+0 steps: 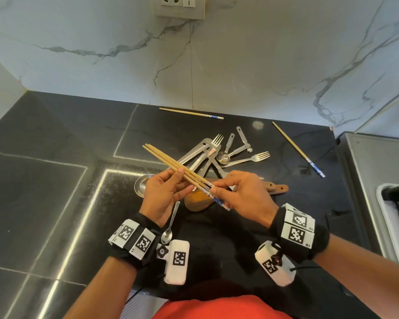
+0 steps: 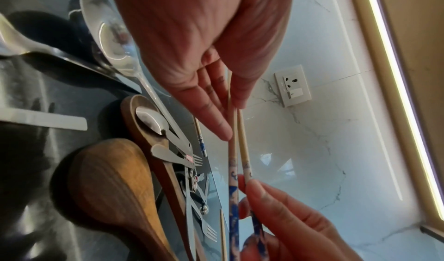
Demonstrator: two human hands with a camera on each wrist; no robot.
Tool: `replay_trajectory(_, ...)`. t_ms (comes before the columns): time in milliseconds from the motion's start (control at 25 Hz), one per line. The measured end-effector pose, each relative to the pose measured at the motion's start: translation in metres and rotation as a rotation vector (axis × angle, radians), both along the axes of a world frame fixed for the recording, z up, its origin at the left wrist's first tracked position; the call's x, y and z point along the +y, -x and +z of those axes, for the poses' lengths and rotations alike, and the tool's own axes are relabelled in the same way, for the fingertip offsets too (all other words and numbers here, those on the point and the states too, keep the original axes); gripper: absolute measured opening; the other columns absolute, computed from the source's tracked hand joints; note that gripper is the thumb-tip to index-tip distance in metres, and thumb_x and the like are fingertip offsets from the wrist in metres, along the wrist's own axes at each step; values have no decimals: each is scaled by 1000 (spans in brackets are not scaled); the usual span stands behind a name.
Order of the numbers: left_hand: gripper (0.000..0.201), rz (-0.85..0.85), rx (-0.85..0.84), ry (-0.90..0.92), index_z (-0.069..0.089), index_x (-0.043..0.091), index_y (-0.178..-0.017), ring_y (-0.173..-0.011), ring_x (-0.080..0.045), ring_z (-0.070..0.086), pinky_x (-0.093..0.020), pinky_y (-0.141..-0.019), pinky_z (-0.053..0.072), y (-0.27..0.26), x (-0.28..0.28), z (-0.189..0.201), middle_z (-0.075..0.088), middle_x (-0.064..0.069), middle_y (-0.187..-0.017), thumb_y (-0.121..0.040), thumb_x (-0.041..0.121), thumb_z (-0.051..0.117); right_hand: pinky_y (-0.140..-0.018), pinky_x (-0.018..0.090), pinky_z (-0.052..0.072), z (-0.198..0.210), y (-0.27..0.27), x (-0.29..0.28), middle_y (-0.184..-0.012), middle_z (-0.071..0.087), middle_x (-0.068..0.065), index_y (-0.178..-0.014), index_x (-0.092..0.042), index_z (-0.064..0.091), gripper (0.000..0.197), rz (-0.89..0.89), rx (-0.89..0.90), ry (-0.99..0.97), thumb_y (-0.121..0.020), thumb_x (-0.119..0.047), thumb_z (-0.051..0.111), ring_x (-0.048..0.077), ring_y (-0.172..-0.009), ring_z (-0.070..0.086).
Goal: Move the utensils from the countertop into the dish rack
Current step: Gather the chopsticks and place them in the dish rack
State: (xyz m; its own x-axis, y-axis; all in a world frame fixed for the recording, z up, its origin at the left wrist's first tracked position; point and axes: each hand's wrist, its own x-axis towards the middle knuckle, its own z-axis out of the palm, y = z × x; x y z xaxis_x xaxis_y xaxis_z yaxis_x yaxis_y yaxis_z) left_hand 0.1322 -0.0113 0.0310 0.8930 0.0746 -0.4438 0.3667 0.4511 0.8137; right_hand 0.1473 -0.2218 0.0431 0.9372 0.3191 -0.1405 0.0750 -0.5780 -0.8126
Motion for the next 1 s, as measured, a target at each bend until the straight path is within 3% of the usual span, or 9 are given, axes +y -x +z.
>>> replay_trajectory(120,18,0,-5,19,69,5,-104,-94,-25,76,-28,-73,63,-2,3,-1,76,-17,-104,-96,17,57,-66,19,49,-2,-4,0,-89,72,-12,-107,-29,79,20,23,-23,-28,-87,-31,75,4,-80,63)
replay_trajectory(280,17,-12,-8,-4,69,7,-104,-92,-23,76,-28,-71,63,-4,3,-1,76,-15,-100,-96,17,58,-59,12,48,-4,-1,-1,-87,75,-15,-108,-24,78,21,34,39,-91,-87,-24,75,-6,-70,65)
replay_trajectory(440,13,-33,-5,-92,70,10,-98,-88,-22,76,-30,-73,63,-4,3,-4,76,-14,-97,-96,16,58,-71,24,57,-9,2,3,-92,77,-11,-109,-28,78,22,48,85,-63,-88,-32,73,5,-79,69)
replay_trajectory(560,13,-46,-19,-126,70,8,-99,-89,-24,76,-34,-77,63,-6,4,-3,76,-15,-97,-96,15,59,-80,27,58,-10,6,7,-102,75,-10,-125,-34,68,32,119,126,-21,-94,-38,63,7,-89,69)
replay_trajectory(760,15,-54,-58,-125,67,5,-102,-92,-26,76,-34,-78,63,-9,2,0,76,-16,-99,-97,14,57,-73,28,61,-13,11,12,-91,75,5,-135,-19,61,36,37,386,-293,-98,-17,59,12,-74,71)
replay_trajectory(1000,23,-26,-98,-91,62,5,-118,-98,-26,74,-36,-81,62,-10,-6,-4,75,-17,-106,-97,12,58,-72,25,60,-11,20,23,-89,72,11,-133,-14,60,34,4,553,-453,-100,-15,55,13,-75,70)
